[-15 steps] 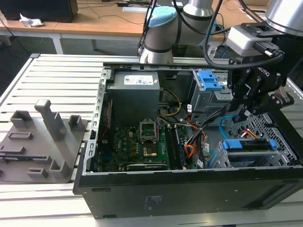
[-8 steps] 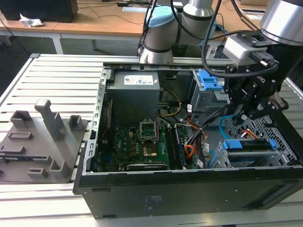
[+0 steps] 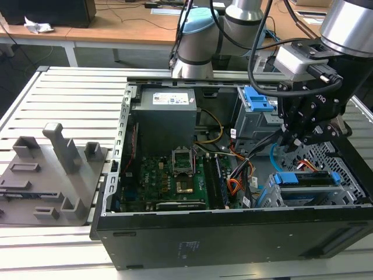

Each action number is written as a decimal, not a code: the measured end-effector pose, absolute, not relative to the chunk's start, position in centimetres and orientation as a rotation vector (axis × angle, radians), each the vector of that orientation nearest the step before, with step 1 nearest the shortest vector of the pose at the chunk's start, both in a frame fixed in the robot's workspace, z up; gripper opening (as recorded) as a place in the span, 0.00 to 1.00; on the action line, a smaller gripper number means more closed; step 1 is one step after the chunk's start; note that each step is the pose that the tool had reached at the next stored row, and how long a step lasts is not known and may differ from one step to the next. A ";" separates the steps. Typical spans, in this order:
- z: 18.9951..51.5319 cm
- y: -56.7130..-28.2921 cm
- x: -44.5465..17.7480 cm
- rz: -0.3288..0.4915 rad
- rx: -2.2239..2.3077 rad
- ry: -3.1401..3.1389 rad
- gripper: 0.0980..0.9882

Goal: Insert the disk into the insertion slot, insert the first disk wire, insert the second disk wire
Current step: 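Insert the second disk wire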

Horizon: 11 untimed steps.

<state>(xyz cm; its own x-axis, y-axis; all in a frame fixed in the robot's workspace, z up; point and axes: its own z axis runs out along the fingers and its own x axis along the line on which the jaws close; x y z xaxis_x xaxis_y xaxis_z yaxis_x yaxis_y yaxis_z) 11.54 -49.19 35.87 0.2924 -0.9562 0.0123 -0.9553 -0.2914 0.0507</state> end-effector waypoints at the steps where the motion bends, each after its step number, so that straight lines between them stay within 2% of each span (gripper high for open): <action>1: 35.9 -49.2 11.5 -0.031 2.486 -1.840 0.07; 7: 35.9 -49.3 11.5 -0.032 2.487 -1.840 0.07; 11: 35.9 -51.1 11.5 -0.031 2.487 -1.840 0.07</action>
<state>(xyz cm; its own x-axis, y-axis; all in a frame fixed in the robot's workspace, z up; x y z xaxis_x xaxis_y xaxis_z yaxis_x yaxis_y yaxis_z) 11.54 -51.07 35.86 0.2926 -0.9562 0.0122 -0.9552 -0.2917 0.0507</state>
